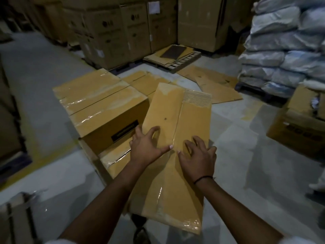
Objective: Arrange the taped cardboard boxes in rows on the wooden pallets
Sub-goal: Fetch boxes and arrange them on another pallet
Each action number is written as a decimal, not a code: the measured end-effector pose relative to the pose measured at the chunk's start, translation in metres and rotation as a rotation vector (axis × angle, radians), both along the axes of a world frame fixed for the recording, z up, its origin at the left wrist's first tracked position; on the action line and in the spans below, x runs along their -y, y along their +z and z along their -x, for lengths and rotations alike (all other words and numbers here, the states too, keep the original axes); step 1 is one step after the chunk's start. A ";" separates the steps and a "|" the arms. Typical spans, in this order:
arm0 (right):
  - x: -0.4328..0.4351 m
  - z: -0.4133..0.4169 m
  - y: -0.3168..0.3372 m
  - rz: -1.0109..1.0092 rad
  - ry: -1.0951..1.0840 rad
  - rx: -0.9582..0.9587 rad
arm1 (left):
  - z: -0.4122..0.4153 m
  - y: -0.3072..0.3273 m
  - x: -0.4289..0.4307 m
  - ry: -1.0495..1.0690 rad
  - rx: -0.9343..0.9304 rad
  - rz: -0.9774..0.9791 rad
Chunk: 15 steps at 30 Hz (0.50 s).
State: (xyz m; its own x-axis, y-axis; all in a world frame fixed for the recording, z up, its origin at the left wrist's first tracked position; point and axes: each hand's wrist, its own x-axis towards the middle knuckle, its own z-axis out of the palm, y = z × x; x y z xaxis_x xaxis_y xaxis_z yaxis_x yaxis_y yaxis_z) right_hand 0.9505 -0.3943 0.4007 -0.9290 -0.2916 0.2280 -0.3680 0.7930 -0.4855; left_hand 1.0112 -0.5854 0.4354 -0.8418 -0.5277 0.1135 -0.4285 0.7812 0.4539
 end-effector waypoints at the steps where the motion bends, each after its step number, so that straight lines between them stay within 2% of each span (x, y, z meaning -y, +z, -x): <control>1: 0.012 -0.003 0.001 -0.007 -0.004 0.002 | -0.003 -0.001 0.012 -0.002 0.001 -0.009; 6: 0.083 -0.017 -0.004 0.014 -0.060 0.046 | -0.005 -0.001 0.088 -0.079 0.073 -0.009; 11: 0.170 -0.028 -0.016 0.087 -0.139 0.098 | 0.007 0.006 0.176 -0.189 0.148 0.072; 15: 0.224 -0.024 -0.022 0.103 -0.205 0.202 | 0.026 0.004 0.231 -0.238 0.202 0.099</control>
